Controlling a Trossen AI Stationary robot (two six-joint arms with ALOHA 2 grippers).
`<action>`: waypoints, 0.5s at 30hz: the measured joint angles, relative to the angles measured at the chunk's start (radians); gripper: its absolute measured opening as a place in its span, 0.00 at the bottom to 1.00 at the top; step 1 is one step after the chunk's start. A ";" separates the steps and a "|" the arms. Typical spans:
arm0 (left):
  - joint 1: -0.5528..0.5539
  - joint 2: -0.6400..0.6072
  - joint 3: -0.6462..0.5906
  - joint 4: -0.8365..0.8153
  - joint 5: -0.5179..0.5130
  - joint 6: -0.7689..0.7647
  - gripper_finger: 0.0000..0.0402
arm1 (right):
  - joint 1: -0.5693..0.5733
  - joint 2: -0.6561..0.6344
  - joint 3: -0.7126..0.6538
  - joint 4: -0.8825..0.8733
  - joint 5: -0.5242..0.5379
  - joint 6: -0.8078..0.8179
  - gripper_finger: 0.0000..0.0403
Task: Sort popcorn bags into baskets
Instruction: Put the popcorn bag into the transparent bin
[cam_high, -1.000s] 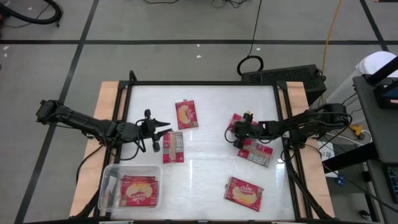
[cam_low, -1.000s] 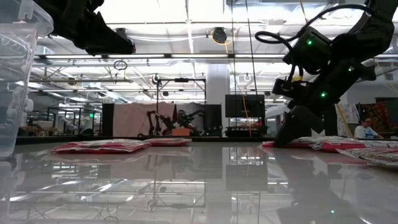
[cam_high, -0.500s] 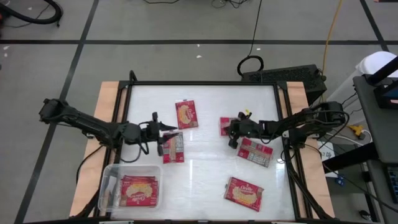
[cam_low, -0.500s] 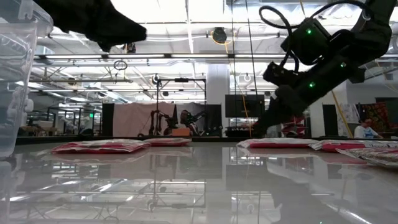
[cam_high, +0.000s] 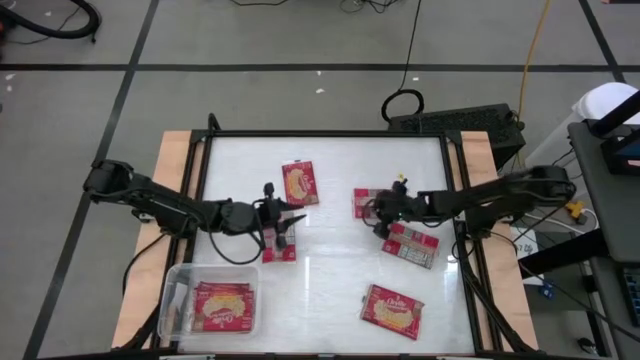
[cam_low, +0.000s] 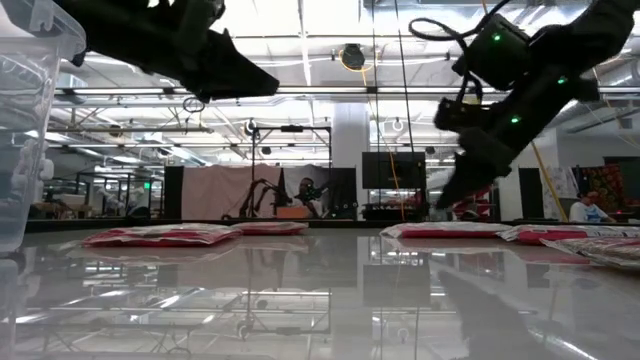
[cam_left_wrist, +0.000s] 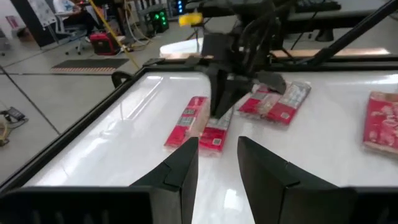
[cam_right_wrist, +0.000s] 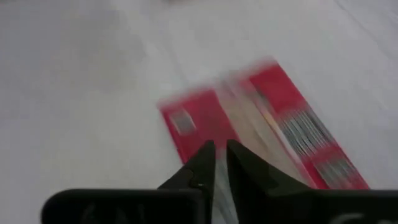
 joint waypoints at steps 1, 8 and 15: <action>0.003 -0.001 0.002 -0.004 0.000 0.000 0.29 | 0.007 -0.024 0.006 -0.089 0.024 0.035 0.11; 0.032 -0.002 0.007 -0.005 0.000 0.006 0.29 | 0.021 -0.128 0.016 -0.431 0.034 0.305 0.32; 0.047 -0.002 0.006 -0.031 0.000 -0.007 0.29 | 0.022 -0.136 0.014 -0.536 0.033 0.393 0.51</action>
